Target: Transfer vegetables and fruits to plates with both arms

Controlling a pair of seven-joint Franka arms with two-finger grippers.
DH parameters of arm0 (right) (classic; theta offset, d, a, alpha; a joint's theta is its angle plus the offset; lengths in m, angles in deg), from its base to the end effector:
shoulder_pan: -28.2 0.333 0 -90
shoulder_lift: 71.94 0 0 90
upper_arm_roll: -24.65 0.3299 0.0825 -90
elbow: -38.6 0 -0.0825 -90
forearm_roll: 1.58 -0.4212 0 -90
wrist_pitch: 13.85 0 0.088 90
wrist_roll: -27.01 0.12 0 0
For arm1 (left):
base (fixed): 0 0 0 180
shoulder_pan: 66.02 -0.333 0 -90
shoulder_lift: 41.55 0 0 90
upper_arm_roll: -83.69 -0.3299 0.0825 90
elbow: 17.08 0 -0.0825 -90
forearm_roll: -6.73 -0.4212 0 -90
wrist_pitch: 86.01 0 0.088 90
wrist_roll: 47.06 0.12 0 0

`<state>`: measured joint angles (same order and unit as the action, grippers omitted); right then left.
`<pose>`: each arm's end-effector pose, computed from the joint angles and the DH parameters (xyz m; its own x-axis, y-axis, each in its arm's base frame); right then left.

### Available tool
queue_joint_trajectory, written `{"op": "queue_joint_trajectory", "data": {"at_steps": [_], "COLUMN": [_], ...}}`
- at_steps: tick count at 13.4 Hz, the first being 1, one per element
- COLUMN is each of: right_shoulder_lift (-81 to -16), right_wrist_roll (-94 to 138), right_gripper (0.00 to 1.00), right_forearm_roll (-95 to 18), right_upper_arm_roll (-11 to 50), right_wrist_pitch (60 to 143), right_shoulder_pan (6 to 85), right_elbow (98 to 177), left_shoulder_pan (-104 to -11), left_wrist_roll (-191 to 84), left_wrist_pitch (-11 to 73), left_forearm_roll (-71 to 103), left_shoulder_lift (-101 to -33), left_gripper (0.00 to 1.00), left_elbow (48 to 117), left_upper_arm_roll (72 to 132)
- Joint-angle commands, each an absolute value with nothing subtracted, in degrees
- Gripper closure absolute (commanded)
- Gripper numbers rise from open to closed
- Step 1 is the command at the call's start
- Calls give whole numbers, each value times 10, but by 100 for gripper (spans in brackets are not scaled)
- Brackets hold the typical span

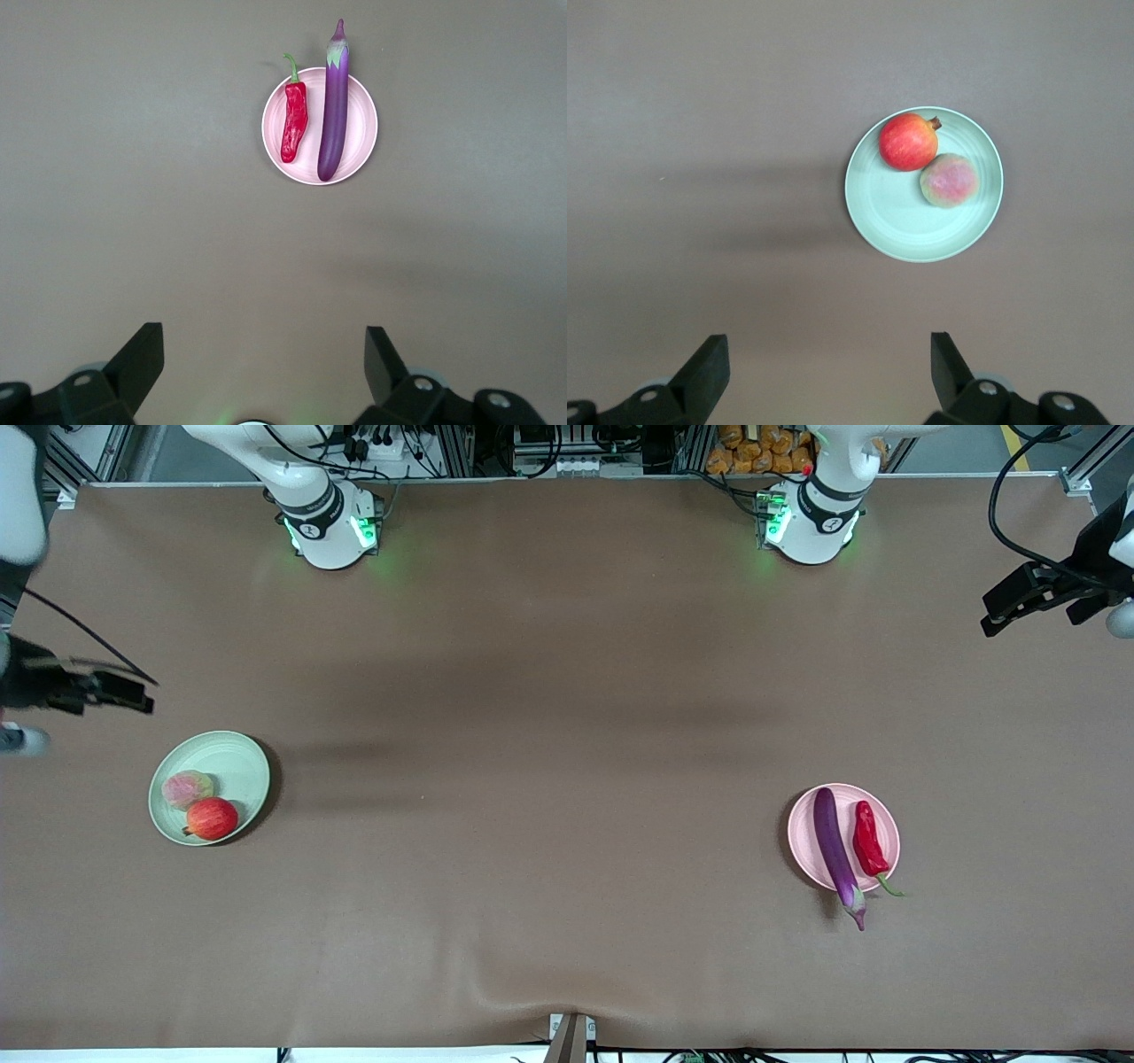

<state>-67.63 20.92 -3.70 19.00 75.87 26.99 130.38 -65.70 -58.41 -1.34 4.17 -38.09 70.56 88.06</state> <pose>0.6051 -0.0664 0.5644 0.9942 -0.0132 -0.1068 -0.0176 -0.9990 -0.0410 0.5606 -0.0418 0.6729 0.9926 0.1200 0.0180 0.1207 -0.9916 -0.0464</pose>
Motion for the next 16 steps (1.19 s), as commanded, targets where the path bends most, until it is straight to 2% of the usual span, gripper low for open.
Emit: {"op": "queue_joint_trajectory", "data": {"at_steps": [1, 7, 10, 14, 16], "right_shoulder_lift": [-744, -751, -753, -727, -728], "right_wrist_roll": [250, 275, 268, 268, 270], "right_gripper": [0, 0, 0, 0, 0], "right_forearm_roll": [-48, -47, -40, -41, -43], "right_upper_arm_roll": [174, 181, 188, 187, 188], "right_wrist_pitch": [730, 677, 674, 668, 663], "right_shoulder_pan": [287, 298, 303, 300, 303], "right_elbow": [1340, 1300, 1296, 1231, 1231], "left_shoulder_pan": [-658, -658, -657, -655, -656], "left_wrist_roll": [-573, -573, -573, -572, -572], "left_wrist_pitch": [-17, -21, -29, -30, -30], "left_forearm_roll": [52, 52, 52, 52, 52], "left_shoulder_lift": [-363, -357, -357, -357, -357], "left_gripper": [0, 0, 0, 0, 0], "left_elbow": [713, 714, 713, 710, 708], "left_upper_arm_roll": [884, 884, 884, 885, 887]}}
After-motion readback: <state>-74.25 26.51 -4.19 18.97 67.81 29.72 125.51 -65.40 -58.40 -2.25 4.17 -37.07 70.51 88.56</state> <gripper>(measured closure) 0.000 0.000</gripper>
